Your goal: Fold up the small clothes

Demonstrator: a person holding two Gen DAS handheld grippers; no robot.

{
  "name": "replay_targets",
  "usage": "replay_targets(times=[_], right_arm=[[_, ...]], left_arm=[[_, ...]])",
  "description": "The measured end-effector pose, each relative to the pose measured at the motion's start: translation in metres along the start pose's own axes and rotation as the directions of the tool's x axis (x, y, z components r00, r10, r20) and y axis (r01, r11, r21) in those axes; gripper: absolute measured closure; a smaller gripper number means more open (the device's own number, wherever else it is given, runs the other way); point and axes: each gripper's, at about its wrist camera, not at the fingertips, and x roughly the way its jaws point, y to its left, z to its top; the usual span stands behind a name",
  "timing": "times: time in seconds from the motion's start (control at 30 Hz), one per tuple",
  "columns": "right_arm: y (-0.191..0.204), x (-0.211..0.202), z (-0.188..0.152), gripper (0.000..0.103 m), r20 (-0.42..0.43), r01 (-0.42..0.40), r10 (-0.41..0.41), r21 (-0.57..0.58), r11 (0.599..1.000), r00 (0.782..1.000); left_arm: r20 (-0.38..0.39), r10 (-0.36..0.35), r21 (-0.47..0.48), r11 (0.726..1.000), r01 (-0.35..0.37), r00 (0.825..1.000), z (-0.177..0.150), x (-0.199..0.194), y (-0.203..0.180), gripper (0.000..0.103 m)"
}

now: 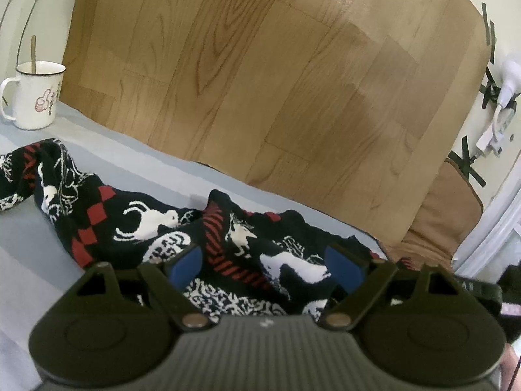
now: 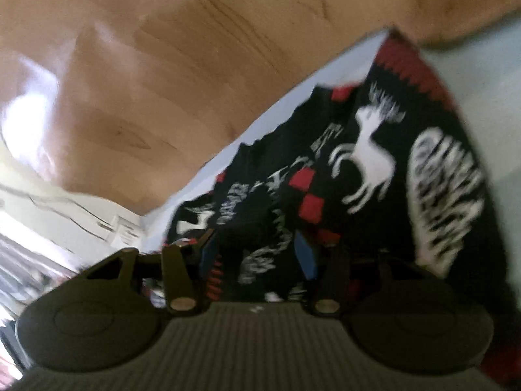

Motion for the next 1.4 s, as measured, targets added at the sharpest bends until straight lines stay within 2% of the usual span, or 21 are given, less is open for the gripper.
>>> replay_targets(times=[0.1, 0.2, 0.3, 0.4, 0.47, 0.53, 0.6, 0.67, 0.8, 0.87, 0.9, 0.93, 1.03, 1.07, 1.13, 1.17, 1.2, 1.23, 1.27, 1.3, 1.4], right_arm=[[-0.001, 0.013, -0.001, 0.049, -0.013, -0.035, 0.037, 0.15, 0.988, 0.999], [0.008, 0.025, 0.001, 0.05, 0.02, -0.006, 0.002, 0.191, 0.982, 1.0], [0.022, 0.038, 0.003, 0.087, 0.005, 0.046, -0.047, 0.093, 0.995, 0.999], [0.035, 0.042, 0.002, 0.089, 0.014, 0.071, -0.071, 0.0, 0.997, 0.997], [0.046, 0.022, 0.012, 0.089, 0.095, 0.023, -0.018, -0.047, 0.999, 0.995], [0.056, -0.011, 0.024, 0.089, 0.224, 0.019, 0.013, -0.141, 0.99, 0.974], [0.065, -0.052, 0.027, 0.089, 0.381, 0.1, 0.014, -0.276, 0.956, 0.924], [0.057, -0.082, 0.02, 0.089, 0.471, 0.21, -0.028, -0.338, 0.917, 0.882], [0.003, -0.089, 0.001, 0.088, 0.421, 0.347, -0.219, -0.256, 0.902, 0.88], [-0.024, -0.087, -0.008, 0.083, 0.373, 0.354, -0.265, -0.193, 0.915, 0.889], [-0.029, -0.09, -0.011, 0.078, 0.372, 0.336, -0.254, -0.175, 0.925, 0.893], [-0.032, -0.095, -0.01, 0.067, 0.379, 0.315, -0.237, -0.158, 0.936, 0.895], [-0.021, -0.103, -0.01, 0.062, 0.446, 0.293, -0.205, -0.138, 0.946, 0.871], [-0.018, -0.111, -0.011, 0.062, 0.465, 0.283, -0.186, -0.146, 0.948, 0.865], [-0.014, -0.115, -0.015, 0.062, 0.47, 0.248, -0.137, -0.184, 0.951, 0.872], [-0.011, -0.109, -0.019, 0.063, 0.448, 0.237, -0.119, -0.219, 0.947, 0.886], [-0.009, -0.104, -0.023, 0.065, 0.41, 0.231, -0.11, -0.258, 0.938, 0.905], [-0.009, -0.096, -0.027, 0.065, 0.374, 0.231, -0.114, -0.284, 0.931, 0.92], [-0.013, -0.088, -0.03, 0.067, 0.344, 0.246, -0.138, -0.294, 0.924, 0.929], [-0.021, -0.078, -0.031, 0.079, 0.318, 0.264, -0.169, -0.284, 0.922, 0.933], [-0.032, -0.085, -0.018, 0.085, 0.333, 0.237, -0.162, -0.201, 0.95, 0.929]], left_arm=[[-0.003, -0.007, -0.001, 1.0, 0.007, 1.0, 0.0, 0.0, 0.0, 0.017], [-0.005, -0.014, 0.0, 1.0, 0.014, 1.0, 0.0, 0.0, -0.001, 0.017], [-0.005, -0.004, 0.005, 1.0, 0.004, 1.0, -0.001, 0.0, -0.002, 0.017], [-0.004, -0.002, 0.001, 1.0, 0.002, 1.0, -0.001, 0.0, -0.001, 0.017], [0.0, 0.003, 0.003, 1.0, -0.003, 1.0, -0.001, 0.0, 0.0, 0.017], [-0.005, 0.0, 0.005, 1.0, 0.0, 1.0, -0.002, 0.002, -0.001, 0.017], [-0.007, 0.001, 0.015, 1.0, -0.001, 1.0, -0.002, 0.002, -0.002, 0.017], [-0.009, -0.005, 0.031, 1.0, 0.005, 1.0, -0.004, 0.003, -0.006, 0.017], [-0.046, -0.032, 0.095, 0.995, 0.036, 0.998, -0.011, 0.012, -0.025, 0.016], [-0.08, -0.042, 0.14, 0.989, 0.053, 0.996, -0.014, 0.019, -0.04, 0.016], [-0.107, -0.052, 0.157, 0.985, 0.068, 0.993, -0.015, 0.024, -0.048, 0.016], [-0.135, -0.064, 0.175, 0.981, 0.087, 0.989, -0.015, 0.03, -0.056, 0.016], [-0.194, -0.035, 0.24, 0.967, 0.082, 0.98, -0.011, 0.054, -0.081, 0.016], [-0.209, -0.028, 0.242, 0.967, 0.079, 0.977, -0.01, 0.062, -0.085, 0.018], [-0.264, -0.031, 0.215, 0.973, 0.09, 0.964, -0.009, 0.083, -0.089, 0.032], [-0.294, -0.032, 0.202, 0.975, 0.095, 0.955, -0.011, 0.093, -0.089, 0.061], [-0.323, -0.034, 0.193, 0.976, 0.101, 0.946, -0.016, 0.103, -0.09, 0.077], [-0.322, -0.026, 0.198, 0.976, 0.094, 0.946, -0.021, 0.109, -0.092, 0.086], [-0.277, -0.012, 0.234, 0.969, 0.08, 0.961, -0.026, 0.109, -0.098, 0.087], [-0.248, 0.007, 0.286, 0.956, 0.067, 0.969, -0.031, 0.11, -0.107, 0.088], [-0.155, 0.086, 0.447, 0.894, -0.007, 0.984, -0.051, 0.113, -0.13, 0.087]])
